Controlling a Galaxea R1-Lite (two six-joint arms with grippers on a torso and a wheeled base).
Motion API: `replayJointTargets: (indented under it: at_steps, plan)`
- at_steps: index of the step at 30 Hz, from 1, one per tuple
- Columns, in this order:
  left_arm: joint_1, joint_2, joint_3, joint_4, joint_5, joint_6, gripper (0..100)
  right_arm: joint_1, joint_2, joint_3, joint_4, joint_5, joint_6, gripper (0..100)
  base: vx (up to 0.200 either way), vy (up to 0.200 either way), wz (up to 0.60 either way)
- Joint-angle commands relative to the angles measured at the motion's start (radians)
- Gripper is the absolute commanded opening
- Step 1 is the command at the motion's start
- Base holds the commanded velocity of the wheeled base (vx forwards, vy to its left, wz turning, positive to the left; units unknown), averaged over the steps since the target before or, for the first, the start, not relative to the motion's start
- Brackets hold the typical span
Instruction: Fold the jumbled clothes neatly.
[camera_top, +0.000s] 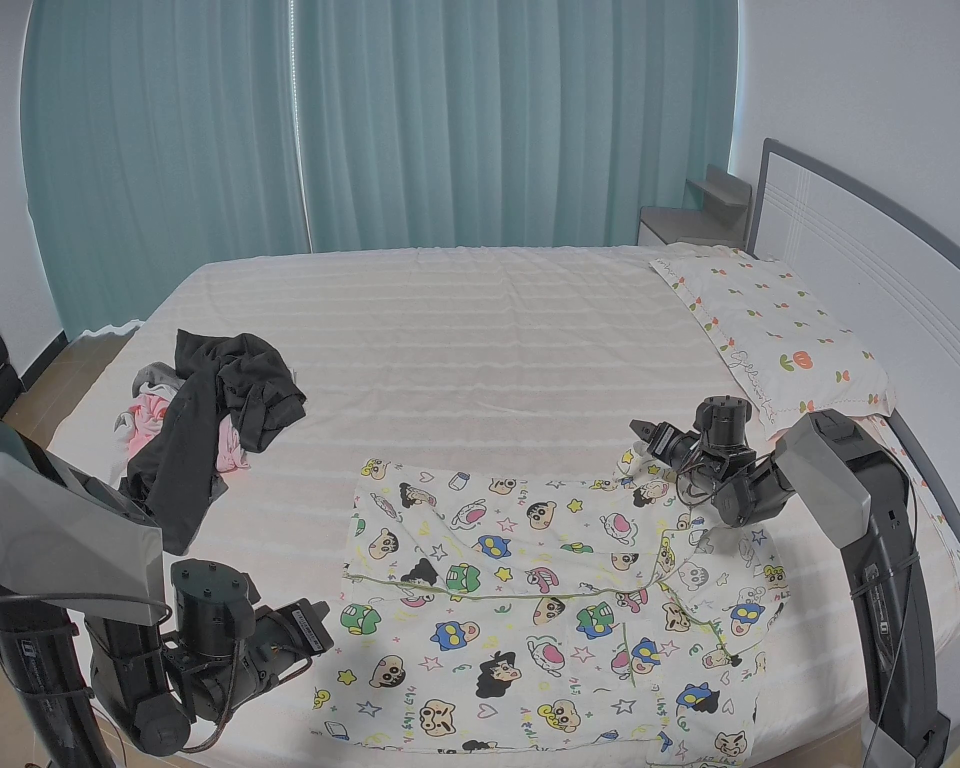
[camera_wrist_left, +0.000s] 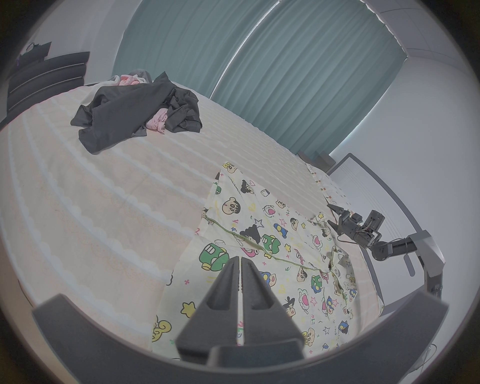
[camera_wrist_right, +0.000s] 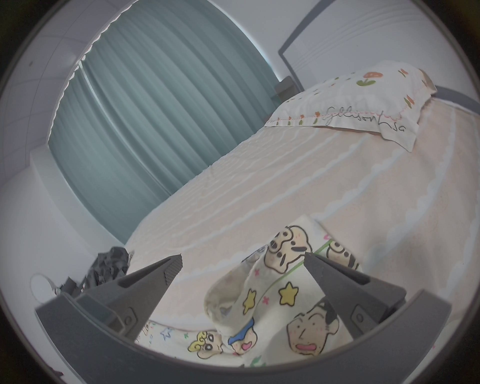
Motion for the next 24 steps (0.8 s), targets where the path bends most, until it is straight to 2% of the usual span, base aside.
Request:
replayJointTargets:
  at_steps: [1, 5, 15, 20, 24]
  plan:
    - [-0.002, 0.002, -0.001, -0.018, 0.007, -0.001, 0, 0.021, -0.055, 0.099, -0.004, -0.019, -0.040, 100, 0.000, 0.000, 0.00]
    - [-0.002, 0.002, -0.001, -0.018, 0.009, -0.001, 0, 0.037, -0.080, 0.164, -0.013, 0.006, -0.054, 100, 0.000, 0.000, 0.00]
    - [-0.003, 0.004, 0.001, -0.018, 0.009, -0.001, 0, 0.110, -0.003, 0.119, -0.061, 0.044, -0.071, 100, 0.000, 0.000, 0.00]
    - [-0.002, 0.010, 0.001, -0.018, 0.010, -0.001, 0, 0.112, 0.050, 0.021, -0.074, 0.027, -0.065, 100, 0.000, 0.000, 0.00]
    - [-0.002, 0.010, 0.001, -0.018, 0.010, -0.001, 0, 0.078, 0.003, 0.036, -0.082, 0.010, -0.060, 100, 0.000, 0.000, 0.00]
